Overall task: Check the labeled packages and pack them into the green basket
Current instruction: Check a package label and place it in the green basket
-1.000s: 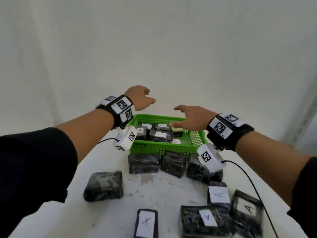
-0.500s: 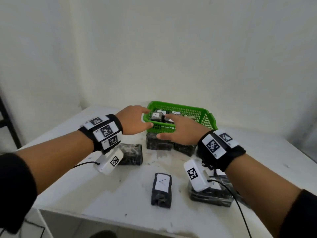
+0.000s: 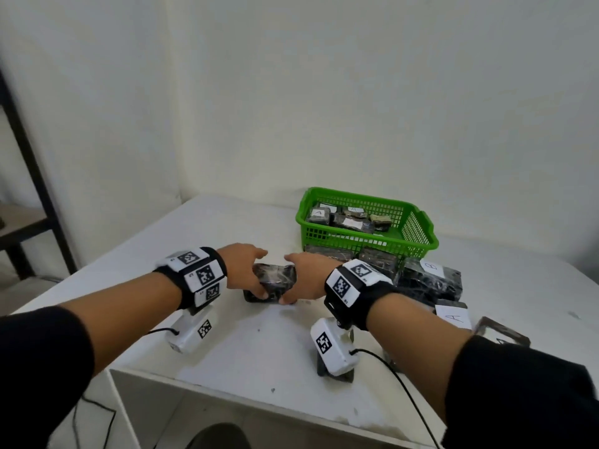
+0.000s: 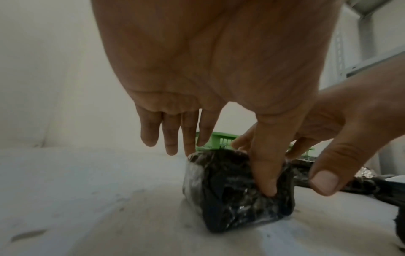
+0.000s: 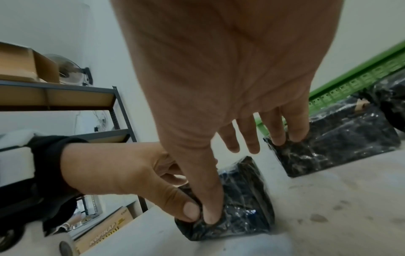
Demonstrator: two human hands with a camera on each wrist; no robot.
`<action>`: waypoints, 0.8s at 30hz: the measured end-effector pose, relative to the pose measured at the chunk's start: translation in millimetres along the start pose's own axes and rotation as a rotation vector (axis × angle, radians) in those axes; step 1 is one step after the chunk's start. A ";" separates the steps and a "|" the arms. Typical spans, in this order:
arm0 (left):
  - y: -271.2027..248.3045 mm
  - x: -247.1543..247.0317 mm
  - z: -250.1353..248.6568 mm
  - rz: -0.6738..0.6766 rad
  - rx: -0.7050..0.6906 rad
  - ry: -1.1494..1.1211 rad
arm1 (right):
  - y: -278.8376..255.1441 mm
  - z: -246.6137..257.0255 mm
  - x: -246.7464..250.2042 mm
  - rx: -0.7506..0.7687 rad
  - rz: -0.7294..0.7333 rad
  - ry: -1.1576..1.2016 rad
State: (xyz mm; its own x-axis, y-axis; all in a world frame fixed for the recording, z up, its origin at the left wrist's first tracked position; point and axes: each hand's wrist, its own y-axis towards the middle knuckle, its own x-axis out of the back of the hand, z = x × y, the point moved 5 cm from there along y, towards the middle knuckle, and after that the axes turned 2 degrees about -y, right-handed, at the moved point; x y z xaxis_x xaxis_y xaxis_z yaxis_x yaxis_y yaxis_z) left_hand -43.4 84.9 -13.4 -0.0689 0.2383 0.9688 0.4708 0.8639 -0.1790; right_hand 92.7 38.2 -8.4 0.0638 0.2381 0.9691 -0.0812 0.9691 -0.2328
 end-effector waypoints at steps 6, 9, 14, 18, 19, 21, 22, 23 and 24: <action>7.7 -10.0 4.4 -0.065 -0.017 -0.076 | 17.1 7.2 -1.4 0.002 -0.032 -0.008; 6.9 -4.9 11.0 -0.111 -0.028 -0.215 | 13.4 -0.2 3.9 0.025 -0.085 0.085; 3.4 6.2 10.7 -0.170 -0.114 -0.475 | -4.5 -24.3 16.1 0.055 -0.188 0.251; -4.8 15.4 -14.7 -0.199 -0.218 -0.734 | -29.6 -52.5 19.5 0.040 -0.304 0.513; -6.9 17.3 -24.2 -0.206 -0.243 -0.806 | -36.9 -61.5 18.7 0.037 -0.336 0.588; -9.5 18.9 -43.9 -0.228 -0.274 -0.916 | -53.1 -79.1 15.8 0.021 -0.401 0.736; -10.3 18.5 -55.4 -0.237 -0.290 -0.963 | -62.2 -87.9 14.1 0.014 -0.436 0.825; -12.0 16.4 -67.6 -0.241 -0.304 -1.016 | -70.9 -97.8 11.1 0.006 -0.467 0.920; -13.6 13.6 -80.5 -0.236 -0.321 -1.068 | -80.6 -106.1 9.3 -0.003 -0.497 1.002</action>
State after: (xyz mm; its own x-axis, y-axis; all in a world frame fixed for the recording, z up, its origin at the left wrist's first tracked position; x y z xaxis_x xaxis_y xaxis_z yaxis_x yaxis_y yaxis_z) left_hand 20.0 40.7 16.0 -0.8268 0.4737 0.3034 0.5395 0.8205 0.1890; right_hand 205.4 -30.9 10.7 0.8611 -0.2333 0.4518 0.1785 0.9707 0.1611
